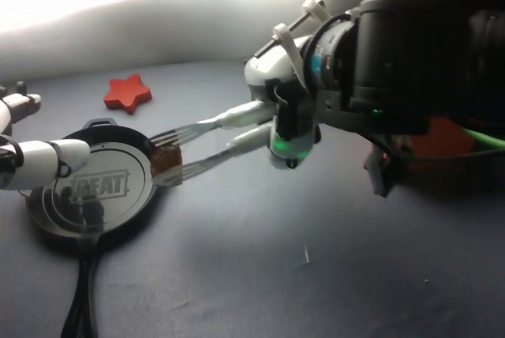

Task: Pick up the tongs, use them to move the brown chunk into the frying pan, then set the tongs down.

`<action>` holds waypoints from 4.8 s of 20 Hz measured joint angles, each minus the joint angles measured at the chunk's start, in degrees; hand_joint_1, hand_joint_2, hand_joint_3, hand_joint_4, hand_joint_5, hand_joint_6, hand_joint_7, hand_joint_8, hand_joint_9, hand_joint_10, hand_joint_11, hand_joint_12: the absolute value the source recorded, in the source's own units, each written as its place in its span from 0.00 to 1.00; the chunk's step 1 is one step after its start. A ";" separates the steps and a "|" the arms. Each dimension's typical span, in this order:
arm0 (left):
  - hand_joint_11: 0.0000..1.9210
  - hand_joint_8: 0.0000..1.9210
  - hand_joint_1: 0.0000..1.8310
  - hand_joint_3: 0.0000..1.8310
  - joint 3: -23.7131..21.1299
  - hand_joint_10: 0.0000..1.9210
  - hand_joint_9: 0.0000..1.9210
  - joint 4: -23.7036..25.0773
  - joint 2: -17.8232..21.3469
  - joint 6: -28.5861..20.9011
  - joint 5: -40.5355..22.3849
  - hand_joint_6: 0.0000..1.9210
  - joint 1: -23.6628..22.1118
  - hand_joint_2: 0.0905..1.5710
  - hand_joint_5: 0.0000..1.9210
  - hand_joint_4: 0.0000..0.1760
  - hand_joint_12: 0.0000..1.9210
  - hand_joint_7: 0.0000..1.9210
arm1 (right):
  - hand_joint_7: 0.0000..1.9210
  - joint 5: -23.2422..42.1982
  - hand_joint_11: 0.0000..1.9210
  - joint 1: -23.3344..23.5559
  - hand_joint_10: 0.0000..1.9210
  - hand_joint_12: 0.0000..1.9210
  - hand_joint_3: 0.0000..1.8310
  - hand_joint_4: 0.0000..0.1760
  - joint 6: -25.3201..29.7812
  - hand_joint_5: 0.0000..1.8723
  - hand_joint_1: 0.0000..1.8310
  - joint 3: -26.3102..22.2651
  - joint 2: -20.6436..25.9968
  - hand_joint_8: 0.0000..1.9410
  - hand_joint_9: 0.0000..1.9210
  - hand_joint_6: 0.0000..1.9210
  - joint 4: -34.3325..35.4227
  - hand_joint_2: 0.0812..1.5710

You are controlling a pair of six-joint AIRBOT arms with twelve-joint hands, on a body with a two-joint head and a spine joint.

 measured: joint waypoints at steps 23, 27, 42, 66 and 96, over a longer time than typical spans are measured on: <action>0.00 0.00 0.00 0.00 5.16 0.00 0.15 0.85 0.00 -4.81 0.68 0.00 5.60 0.76 0.10 0.13 0.47 0.14 | 0.54 9.73 0.31 -5.14 0.39 0.77 0.00 0.00 5.60 0.47 0.67 18.14 -15.50 0.51 0.53 0.58 -6.84 0.71; 0.00 0.00 0.00 0.00 5.14 0.00 0.14 1.07 0.00 -4.81 0.68 0.00 5.57 0.76 0.09 0.13 0.46 0.13 | 0.50 10.03 0.24 -5.14 0.40 0.82 0.00 0.00 5.42 0.42 0.65 18.14 -15.30 0.57 0.45 0.65 -6.84 0.73; 0.00 0.00 0.00 0.00 4.83 0.00 0.15 1.55 -0.02 -4.74 0.92 0.00 4.98 0.76 0.09 0.13 0.47 0.13 | 0.37 10.34 0.02 -3.13 0.42 0.85 0.00 0.00 3.91 0.25 0.54 8.39 -6.51 0.18 0.22 0.30 -6.84 0.74; 0.00 0.00 0.00 0.00 -7.37 0.00 0.15 3.32 -0.83 -0.61 1.16 0.00 -2.86 0.75 0.09 0.08 0.46 0.13 | 0.39 43.36 0.04 -13.42 0.43 0.85 0.00 0.00 -32.20 0.27 0.55 -7.50 13.68 0.17 0.25 0.33 -9.11 0.74; 0.00 0.00 0.00 0.00 -9.16 0.00 0.15 2.93 -0.87 -0.92 6.12 0.00 -8.70 0.76 0.08 0.19 0.45 0.14 | 0.21 25.73 0.00 -8.81 0.07 0.57 0.00 0.00 -20.74 0.14 0.11 -22.58 27.47 0.03 0.19 0.04 -0.92 0.66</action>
